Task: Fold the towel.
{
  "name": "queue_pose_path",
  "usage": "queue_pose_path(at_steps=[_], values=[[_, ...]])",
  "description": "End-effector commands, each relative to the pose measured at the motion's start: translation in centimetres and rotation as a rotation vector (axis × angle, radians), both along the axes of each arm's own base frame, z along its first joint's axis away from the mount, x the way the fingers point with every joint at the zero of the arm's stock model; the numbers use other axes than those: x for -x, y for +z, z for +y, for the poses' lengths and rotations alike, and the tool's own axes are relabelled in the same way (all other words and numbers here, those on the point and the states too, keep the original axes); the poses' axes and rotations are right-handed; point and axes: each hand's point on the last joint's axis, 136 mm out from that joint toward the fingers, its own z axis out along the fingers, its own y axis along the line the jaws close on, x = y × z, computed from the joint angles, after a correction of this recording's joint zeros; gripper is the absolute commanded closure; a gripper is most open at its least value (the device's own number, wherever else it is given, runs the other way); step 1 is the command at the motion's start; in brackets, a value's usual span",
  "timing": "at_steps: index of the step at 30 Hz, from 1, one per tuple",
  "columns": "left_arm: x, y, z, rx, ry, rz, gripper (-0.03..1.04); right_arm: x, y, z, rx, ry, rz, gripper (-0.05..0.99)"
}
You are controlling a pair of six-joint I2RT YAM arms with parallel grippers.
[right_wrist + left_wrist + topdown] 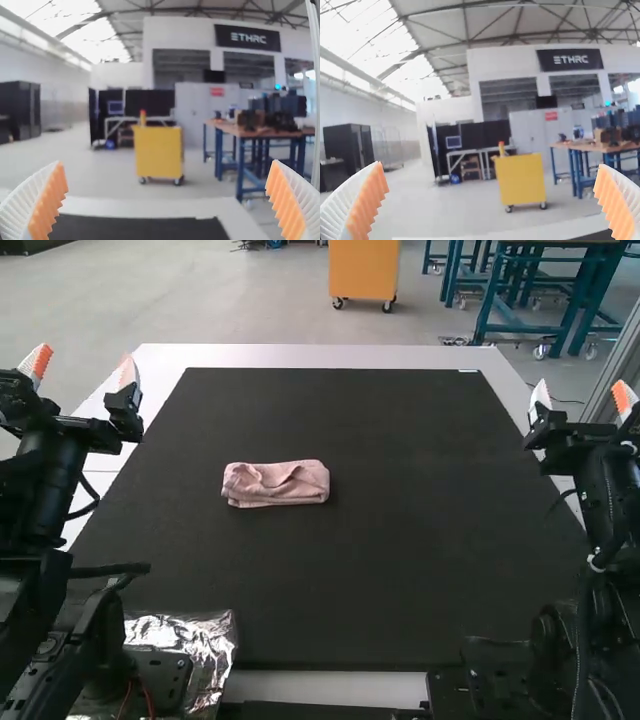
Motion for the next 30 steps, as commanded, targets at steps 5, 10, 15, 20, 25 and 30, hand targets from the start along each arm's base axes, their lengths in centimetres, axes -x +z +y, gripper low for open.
queue_pose_path(at_steps=[5,10,15,20,25,30], values=[[-1.9,-5.9,3.7,-0.014,0.250,0.062,0.04,-1.6,-5.0,-2.1,-0.142,-0.066,0.053,0.02],[-4.1,-12.9,4.0,0.138,0.193,0.337,0.04,-3.1,-12.3,-2.1,-0.173,-0.074,0.353,0.02],[-4.5,-16.7,3.8,0.228,0.164,0.482,0.04,-3.1,-15.8,-1.9,-0.105,-0.084,0.502,0.02],[-4.5,-16.7,3.9,0.238,0.165,0.483,0.04,-3.1,-15.9,-1.5,-0.101,-0.064,0.504,0.02],[-4.5,-16.8,3.8,0.237,0.164,0.484,0.04,-3.1,-15.9,-1.5,-0.101,-0.062,0.504,0.02],[-4.5,-16.8,3.9,0.238,0.165,0.484,0.04,-3.1,-15.9,-1.5,-0.101,-0.062,0.504,0.02]])
